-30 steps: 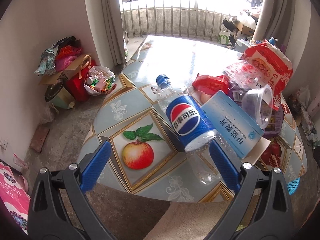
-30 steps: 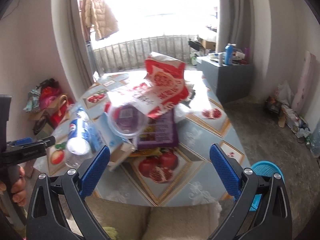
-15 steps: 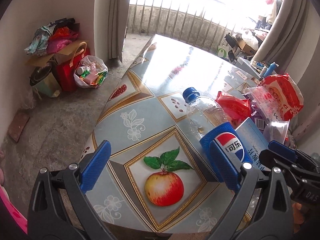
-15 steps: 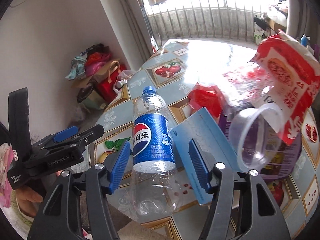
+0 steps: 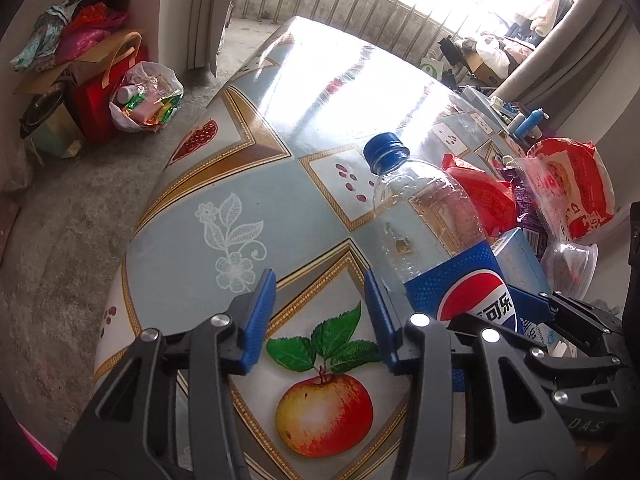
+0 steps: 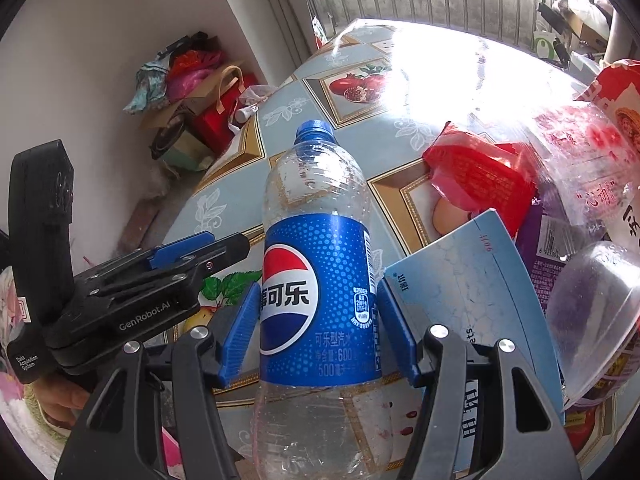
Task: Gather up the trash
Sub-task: 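Grasp the clear Pepsi bottle with the right gripper, then lift the Pepsi bottle with the right gripper while the left gripper grasps the clear plastic cup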
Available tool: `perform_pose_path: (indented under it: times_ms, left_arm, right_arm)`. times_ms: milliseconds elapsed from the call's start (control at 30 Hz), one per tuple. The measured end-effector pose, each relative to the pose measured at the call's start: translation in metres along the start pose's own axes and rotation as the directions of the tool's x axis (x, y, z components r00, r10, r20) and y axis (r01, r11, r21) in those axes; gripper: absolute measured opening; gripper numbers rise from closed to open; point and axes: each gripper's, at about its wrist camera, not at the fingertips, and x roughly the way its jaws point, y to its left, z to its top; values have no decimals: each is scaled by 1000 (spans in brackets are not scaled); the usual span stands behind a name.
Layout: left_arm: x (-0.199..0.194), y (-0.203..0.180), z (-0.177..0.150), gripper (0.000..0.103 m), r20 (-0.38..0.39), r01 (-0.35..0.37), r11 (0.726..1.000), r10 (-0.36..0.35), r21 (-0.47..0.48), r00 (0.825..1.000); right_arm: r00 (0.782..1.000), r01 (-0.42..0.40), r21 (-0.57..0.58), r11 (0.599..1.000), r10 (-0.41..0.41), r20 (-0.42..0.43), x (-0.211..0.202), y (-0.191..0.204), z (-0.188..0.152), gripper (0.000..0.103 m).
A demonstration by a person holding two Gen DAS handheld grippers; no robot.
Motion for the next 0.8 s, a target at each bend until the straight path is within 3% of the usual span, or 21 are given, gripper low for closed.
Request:
perform_pose_path:
  times_ms: [133,433,633,800]
  left_arm:
    - [-1,1,0,33,-19,10,1000,-10,-6,1000]
    - [-32,-10,-13,32,-6,42,999,-42,-1,999]
    - [-59,-54,-30,32,-7,147,986,-147,75,989]
    - [-71,-112,-41,32,-26,254,950,-253,181,967]
  right_arm:
    - [1000,19,-36,999,-19,-3,3,9,1,58]
    - [996,-80,-4,997,81,43,-29,5,-14,54]
    - [988,-103,22,994,100,118,-85,-12,-45,54]
    - [974,-80,115,990,53,221,-148,-50,-84,54]
